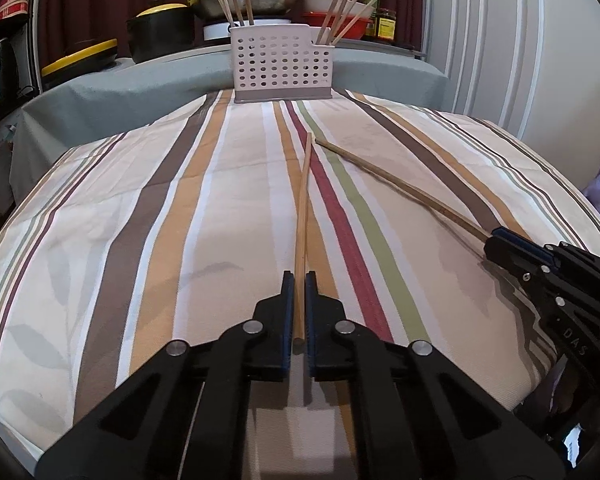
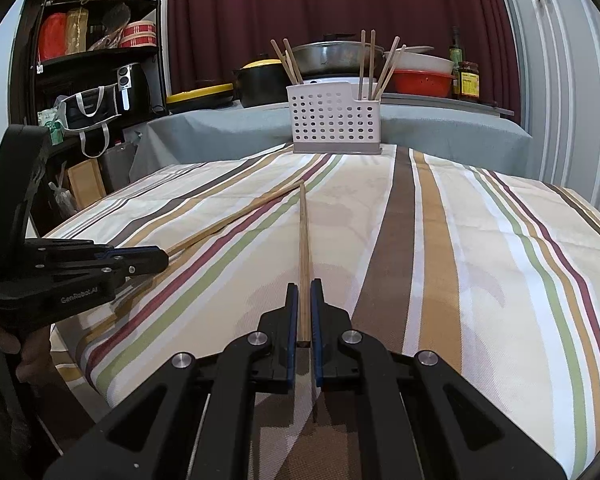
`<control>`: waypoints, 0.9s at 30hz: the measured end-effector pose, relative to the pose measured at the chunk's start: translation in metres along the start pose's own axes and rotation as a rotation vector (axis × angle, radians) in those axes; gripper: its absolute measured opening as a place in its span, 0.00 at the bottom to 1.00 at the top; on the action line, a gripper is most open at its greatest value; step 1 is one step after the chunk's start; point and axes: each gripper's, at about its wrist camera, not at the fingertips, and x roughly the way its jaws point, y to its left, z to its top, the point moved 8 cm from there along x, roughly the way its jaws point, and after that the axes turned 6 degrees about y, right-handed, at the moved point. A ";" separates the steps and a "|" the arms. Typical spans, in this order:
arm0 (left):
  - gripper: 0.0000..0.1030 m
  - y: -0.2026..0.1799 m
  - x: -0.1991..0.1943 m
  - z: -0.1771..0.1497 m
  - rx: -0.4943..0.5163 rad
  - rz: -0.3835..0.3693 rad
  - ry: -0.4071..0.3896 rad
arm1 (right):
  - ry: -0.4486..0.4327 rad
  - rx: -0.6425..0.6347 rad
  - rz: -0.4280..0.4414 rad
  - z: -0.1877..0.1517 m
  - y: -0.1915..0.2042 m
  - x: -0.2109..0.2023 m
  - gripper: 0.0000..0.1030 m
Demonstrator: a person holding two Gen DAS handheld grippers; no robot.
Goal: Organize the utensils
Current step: 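Close the right tool on a chopstick while the left tool grasps another, then lift both held chopsticks upright and carry them over the white holder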
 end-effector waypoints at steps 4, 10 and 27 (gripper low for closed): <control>0.06 0.000 -0.007 0.008 0.019 0.014 -0.036 | -0.015 -0.003 -0.006 0.009 0.000 -0.006 0.07; 0.06 0.001 -0.025 0.026 0.061 0.045 -0.108 | -0.065 -0.013 -0.030 0.035 0.000 -0.021 0.07; 0.05 0.026 -0.095 0.088 0.026 0.066 -0.282 | -0.177 -0.015 -0.050 0.103 0.004 -0.054 0.07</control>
